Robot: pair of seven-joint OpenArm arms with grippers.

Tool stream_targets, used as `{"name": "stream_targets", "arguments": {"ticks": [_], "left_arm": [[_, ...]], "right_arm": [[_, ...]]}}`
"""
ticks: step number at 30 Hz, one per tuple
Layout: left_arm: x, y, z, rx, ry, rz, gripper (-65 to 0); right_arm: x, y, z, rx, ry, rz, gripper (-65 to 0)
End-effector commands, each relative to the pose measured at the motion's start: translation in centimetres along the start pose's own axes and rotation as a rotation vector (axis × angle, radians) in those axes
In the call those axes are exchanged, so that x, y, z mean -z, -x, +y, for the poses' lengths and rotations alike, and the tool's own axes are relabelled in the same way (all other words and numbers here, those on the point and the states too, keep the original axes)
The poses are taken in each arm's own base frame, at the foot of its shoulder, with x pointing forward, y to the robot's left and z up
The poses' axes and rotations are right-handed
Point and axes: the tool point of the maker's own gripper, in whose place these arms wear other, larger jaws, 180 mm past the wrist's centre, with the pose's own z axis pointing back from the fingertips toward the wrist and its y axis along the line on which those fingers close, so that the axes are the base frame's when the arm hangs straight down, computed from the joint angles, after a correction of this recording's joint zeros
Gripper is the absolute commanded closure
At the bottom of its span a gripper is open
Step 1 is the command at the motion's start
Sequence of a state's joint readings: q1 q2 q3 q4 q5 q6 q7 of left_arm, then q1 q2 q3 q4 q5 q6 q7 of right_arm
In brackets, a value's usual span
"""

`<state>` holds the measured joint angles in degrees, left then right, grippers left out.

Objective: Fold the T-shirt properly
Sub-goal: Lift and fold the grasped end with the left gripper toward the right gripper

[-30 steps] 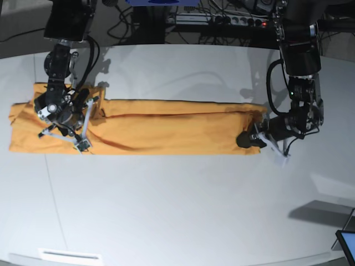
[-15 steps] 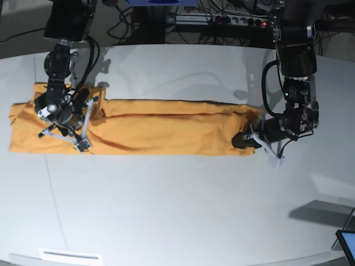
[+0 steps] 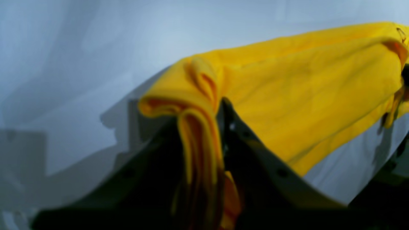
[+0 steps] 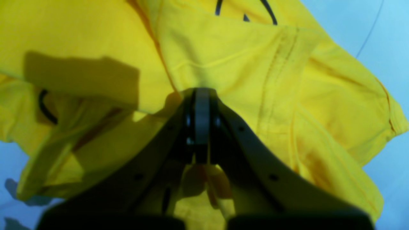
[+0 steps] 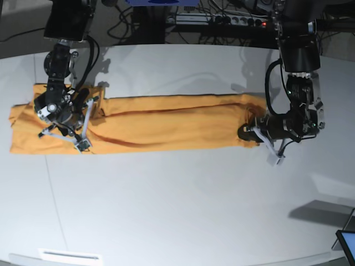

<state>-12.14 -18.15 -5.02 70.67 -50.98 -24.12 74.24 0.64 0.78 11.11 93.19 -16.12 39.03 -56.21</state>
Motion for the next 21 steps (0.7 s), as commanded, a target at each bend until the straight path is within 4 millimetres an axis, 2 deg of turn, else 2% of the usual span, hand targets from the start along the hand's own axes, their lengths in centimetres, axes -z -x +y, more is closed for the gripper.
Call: {"name": "stream_targets", "arguments": {"ticks": [1,9,21], "left_arm": [[-0.7,0.3,0.5,0.032,-0.047,0.046,0.0],[-0.8,-1.6,-3.4,0.105,0.003,-0.012,0.0],[-1.2,-3.7,-7.7,0.173,0.061,-0.106,0.0]], "right_arm": [[0.2,0.8,0.5,-0.016,-0.019,0.037,-0.3],[0.2,0.8,0.5,-0.016,-0.019,0.037,-0.3],[0.2,0.8,0.6,-0.018,-0.021,0.036,-0.3]]}}
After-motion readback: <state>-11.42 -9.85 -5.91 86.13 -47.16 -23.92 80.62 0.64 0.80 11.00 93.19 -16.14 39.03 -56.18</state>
